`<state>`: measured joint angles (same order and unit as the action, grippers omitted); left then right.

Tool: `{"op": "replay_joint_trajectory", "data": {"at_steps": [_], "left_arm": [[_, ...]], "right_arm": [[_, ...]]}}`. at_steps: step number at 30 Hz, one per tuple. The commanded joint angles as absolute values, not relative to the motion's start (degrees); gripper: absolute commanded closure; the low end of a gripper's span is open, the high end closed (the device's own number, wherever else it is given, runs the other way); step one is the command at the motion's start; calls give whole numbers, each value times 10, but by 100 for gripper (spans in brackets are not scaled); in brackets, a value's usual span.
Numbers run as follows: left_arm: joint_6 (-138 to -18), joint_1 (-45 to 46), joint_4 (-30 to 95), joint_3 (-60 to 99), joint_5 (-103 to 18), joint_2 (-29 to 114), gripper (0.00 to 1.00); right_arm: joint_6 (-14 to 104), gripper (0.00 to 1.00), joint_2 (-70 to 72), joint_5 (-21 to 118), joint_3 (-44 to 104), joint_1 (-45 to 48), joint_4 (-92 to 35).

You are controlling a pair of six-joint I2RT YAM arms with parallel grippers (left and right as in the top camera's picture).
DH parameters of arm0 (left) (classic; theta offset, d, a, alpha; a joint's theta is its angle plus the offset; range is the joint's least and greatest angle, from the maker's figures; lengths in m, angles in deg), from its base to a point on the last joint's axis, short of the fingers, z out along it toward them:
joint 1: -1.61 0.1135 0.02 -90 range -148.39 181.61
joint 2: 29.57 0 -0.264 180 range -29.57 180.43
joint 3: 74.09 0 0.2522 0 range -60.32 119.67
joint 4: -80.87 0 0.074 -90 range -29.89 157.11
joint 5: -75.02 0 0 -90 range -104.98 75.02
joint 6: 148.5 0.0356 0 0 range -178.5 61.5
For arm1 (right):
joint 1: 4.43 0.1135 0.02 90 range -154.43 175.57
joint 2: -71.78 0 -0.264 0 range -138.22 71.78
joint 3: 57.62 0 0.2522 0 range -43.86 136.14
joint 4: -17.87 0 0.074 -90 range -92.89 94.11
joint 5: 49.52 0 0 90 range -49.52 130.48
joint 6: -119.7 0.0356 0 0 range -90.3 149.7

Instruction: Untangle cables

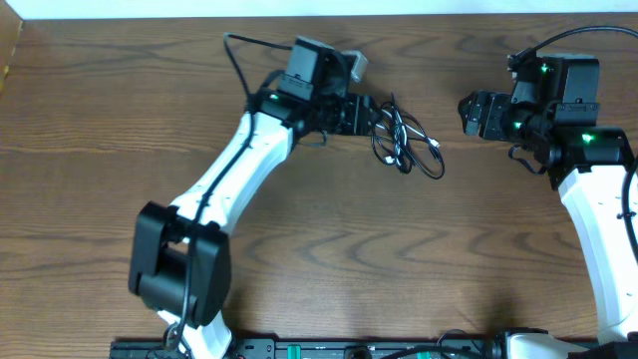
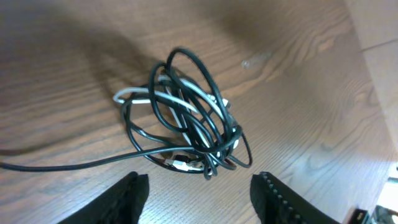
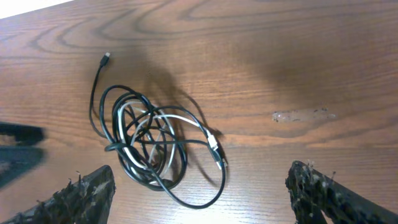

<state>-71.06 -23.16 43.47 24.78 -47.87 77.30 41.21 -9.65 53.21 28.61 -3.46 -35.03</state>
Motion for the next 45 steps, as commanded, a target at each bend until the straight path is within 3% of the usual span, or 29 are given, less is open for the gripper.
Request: {"op": "replay_joint_trajectory", "data": {"at_steps": [1,21,32,37,40,45], "left_arm": [[-671,-247,450,252,-473,802,39],[-626,-287,569,252,-408,872,40],[-626,-288,593,252,-394,893,46],[-626,-297,614,252,-393,913,58],[-626,-302,639,252,-393,914,91],[-626,-299,672,252,-394,913,92]], "right_arm": [[412,15,-98,547,284,-35,-358],[412,15,-130,546,283,-33,-365],[412,15,-136,546,283,-33,-360],[412,15,-136,546,283,-33,-359],[412,15,-136,546,283,-33,-359],[412,15,-136,546,283,-33,-355]]}}
